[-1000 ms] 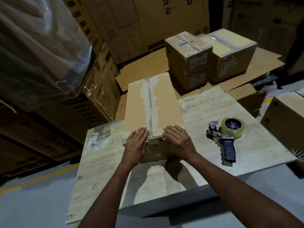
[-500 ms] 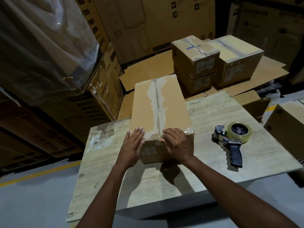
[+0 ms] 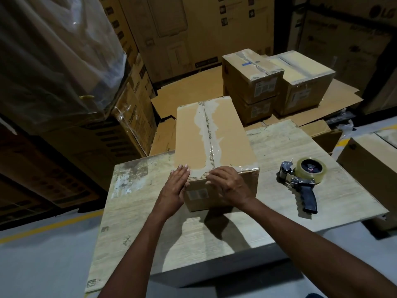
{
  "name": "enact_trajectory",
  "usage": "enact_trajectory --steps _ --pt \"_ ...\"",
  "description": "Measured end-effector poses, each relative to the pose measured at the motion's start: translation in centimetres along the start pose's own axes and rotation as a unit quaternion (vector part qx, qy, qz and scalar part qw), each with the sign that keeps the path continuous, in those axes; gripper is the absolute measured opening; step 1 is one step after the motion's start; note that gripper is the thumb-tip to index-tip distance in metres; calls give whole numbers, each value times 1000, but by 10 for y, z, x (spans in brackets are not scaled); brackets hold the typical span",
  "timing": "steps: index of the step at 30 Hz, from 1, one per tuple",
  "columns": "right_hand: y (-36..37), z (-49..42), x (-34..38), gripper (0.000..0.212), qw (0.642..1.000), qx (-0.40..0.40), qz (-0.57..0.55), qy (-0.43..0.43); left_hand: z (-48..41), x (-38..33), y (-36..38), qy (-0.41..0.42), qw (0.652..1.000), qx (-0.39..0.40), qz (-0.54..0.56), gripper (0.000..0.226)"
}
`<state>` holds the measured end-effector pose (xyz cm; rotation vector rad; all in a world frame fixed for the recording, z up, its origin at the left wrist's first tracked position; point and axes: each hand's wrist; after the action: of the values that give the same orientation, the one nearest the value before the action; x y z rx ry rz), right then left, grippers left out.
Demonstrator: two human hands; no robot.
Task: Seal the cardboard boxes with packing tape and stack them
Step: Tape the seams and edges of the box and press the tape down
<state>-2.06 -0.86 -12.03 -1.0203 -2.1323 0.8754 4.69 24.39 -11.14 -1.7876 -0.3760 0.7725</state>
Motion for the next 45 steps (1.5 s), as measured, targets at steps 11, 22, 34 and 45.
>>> enact_trajectory --steps 11,22,34,45 --pt "-22 23 -28 23 1000 5 -16 9 8 -1 0 19 999 -43 -13 63" --pt "-28 12 -22 24 998 29 -42 25 3 -28 7 -40 993 -86 -71 50" --pt "-17 11 -27 20 1000 15 -25 4 -5 -20 8 9 989 -136 -52 36" --pt "-15 6 -20 10 999 8 -31 25 29 -17 -10 -237 887 -223 329 49"
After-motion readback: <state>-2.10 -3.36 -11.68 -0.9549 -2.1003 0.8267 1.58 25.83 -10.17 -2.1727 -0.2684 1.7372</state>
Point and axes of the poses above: each hand's wrist, its own z-axis away from the middle knuckle, its own y-axis out of the palm, x = y × z, and after that the axes turned 12 degrees about x, right-handed
